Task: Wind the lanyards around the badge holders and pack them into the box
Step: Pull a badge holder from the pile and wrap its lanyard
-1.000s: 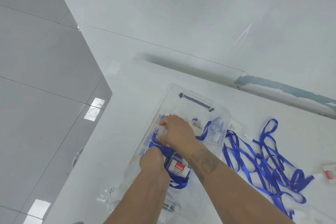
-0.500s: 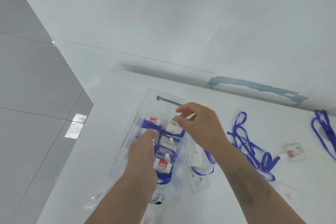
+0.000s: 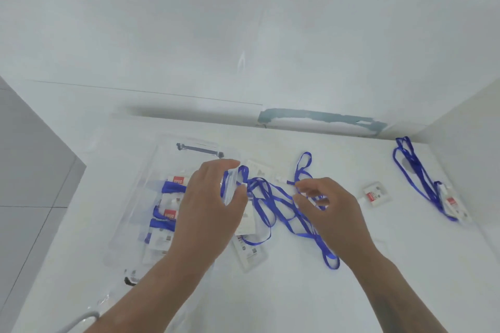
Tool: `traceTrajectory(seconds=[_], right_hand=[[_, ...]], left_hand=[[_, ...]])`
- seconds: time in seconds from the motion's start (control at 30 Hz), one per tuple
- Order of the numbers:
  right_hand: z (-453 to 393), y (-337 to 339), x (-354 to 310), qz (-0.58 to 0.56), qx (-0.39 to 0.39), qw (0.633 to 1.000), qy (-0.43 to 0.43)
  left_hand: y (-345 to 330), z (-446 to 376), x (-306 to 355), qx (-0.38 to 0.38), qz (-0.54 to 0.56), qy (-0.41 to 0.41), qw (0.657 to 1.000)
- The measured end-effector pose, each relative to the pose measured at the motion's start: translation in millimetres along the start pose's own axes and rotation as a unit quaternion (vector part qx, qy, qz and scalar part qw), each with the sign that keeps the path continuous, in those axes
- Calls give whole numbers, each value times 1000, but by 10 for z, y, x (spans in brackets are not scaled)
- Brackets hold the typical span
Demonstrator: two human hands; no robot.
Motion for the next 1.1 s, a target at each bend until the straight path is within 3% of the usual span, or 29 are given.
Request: traceTrajectory(seconds=[0.37, 0.77, 1.1], right_hand=[[-387, 74, 732, 49, -72, 995, 39], [-1181, -841, 1575, 115, -178, 977, -18], [-1486, -1282, 1846, 183, -235, 955, 2]], left_hand=[[-975, -200, 309, 13, -37, 21, 999], [-1959, -1207, -504, -40, -153, 197, 968], [-2294, -1573, -791, -56, -269, 209, 938]])
Point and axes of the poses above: each hand's wrist, its own z-axis away from the middle knuckle, its own y-axis out of the back of the hand, x = y × z, the point moved 9 cm from there along -z, towards the middle knuckle, and after that the axes turned 11 degrees about y, right-handed, at the moved point
